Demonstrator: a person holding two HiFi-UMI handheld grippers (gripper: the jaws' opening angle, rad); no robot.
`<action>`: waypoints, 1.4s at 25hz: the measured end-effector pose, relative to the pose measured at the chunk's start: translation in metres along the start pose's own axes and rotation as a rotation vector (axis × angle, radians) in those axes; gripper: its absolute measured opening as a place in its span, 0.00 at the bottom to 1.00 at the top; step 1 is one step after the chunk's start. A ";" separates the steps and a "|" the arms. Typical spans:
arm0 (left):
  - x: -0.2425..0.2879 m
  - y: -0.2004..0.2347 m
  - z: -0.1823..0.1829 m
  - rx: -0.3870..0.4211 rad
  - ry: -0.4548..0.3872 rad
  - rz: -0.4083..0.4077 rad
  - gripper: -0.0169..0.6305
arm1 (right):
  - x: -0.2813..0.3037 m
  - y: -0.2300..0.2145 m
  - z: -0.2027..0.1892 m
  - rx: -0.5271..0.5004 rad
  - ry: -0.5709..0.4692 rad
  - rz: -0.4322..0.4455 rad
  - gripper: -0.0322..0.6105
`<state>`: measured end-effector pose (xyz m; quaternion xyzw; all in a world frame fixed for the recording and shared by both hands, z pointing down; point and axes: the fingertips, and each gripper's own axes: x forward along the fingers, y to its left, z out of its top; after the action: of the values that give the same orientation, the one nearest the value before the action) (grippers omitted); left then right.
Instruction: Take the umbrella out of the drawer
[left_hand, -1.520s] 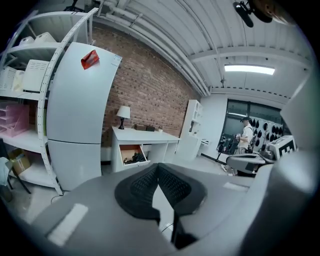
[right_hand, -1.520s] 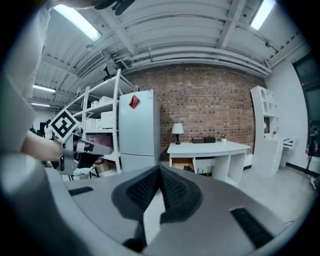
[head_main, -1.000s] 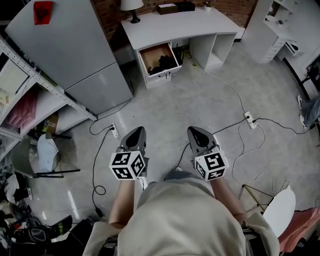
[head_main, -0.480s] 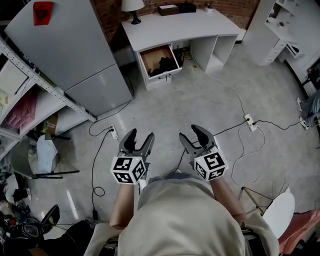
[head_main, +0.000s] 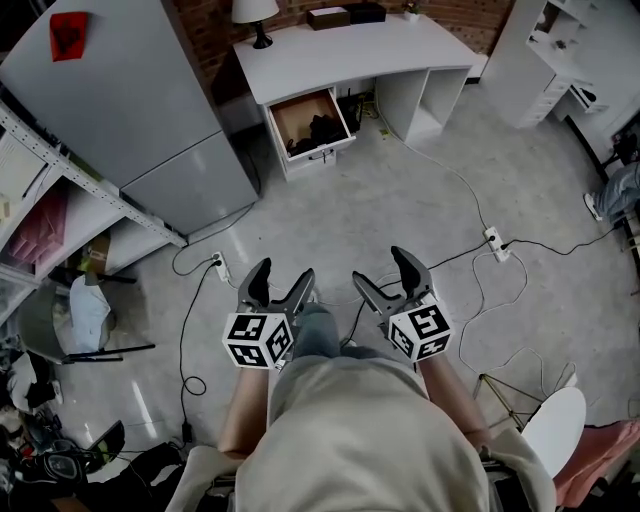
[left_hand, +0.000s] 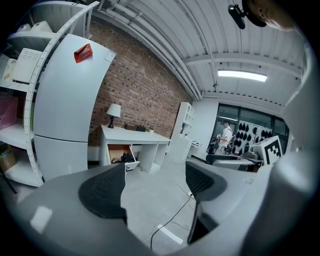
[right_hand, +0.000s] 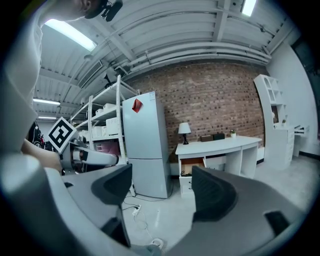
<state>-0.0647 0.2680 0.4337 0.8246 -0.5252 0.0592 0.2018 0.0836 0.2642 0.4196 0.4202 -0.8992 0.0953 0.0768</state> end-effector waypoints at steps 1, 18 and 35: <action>0.005 0.000 0.001 0.001 0.006 -0.006 0.59 | 0.003 -0.003 0.001 0.000 0.000 0.000 0.60; 0.153 0.065 0.068 0.032 0.006 -0.048 0.59 | 0.130 -0.108 0.038 0.003 0.005 -0.051 0.61; 0.322 0.175 0.145 0.063 0.065 -0.144 0.59 | 0.307 -0.201 0.099 -0.002 0.005 -0.116 0.61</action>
<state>-0.0951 -0.1244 0.4487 0.8638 -0.4557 0.0878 0.1963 0.0376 -0.1133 0.4126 0.4713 -0.8732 0.0908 0.0846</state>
